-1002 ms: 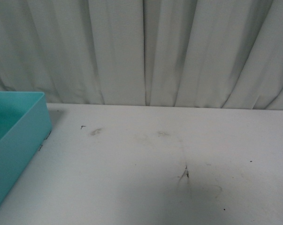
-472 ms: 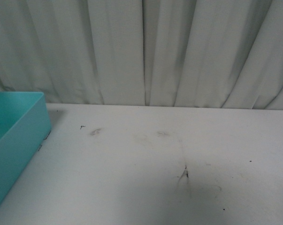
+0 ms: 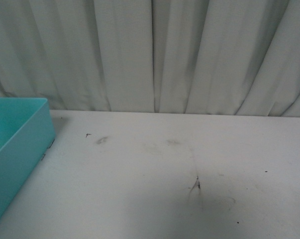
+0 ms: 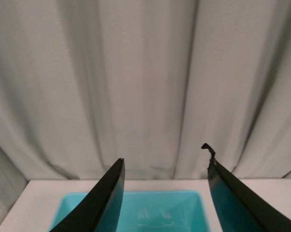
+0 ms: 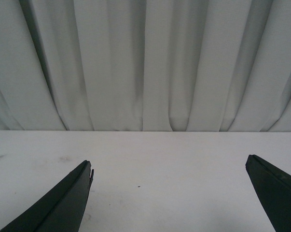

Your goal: Wind up and store yellow beetle toy

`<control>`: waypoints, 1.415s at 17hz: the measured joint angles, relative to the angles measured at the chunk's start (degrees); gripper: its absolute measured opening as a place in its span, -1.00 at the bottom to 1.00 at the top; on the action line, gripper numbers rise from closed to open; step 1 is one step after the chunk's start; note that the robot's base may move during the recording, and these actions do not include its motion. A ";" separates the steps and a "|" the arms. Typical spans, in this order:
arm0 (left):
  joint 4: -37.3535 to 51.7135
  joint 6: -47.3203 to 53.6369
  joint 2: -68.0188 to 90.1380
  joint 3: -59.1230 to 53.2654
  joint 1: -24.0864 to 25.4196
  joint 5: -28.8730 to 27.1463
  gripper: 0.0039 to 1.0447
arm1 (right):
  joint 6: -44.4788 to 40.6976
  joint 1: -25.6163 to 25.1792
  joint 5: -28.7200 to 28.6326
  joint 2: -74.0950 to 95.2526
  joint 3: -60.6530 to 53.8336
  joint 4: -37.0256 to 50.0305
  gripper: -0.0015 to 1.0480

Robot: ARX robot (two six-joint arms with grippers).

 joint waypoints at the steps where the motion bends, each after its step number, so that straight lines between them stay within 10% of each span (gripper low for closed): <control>1: 5.05 -1.33 -3.50 -5.73 -2.49 -1.88 -0.18 | 0.00 0.00 0.02 0.02 0.00 -0.02 0.87; 10: 7.04 -2.99 -13.16 -19.23 -8.02 -8.44 -0.97 | 0.00 0.00 0.00 0.02 0.00 -0.02 0.87; 17: -3.19 -2.99 -37.77 -33.38 -21.07 -20.61 -0.97 | 0.02 0.00 0.00 0.02 0.00 -0.02 0.87; 24: -13.11 -3.02 -51.65 -36.44 -21.00 -21.29 -0.97 | 0.00 0.00 0.02 0.02 0.00 -0.02 0.87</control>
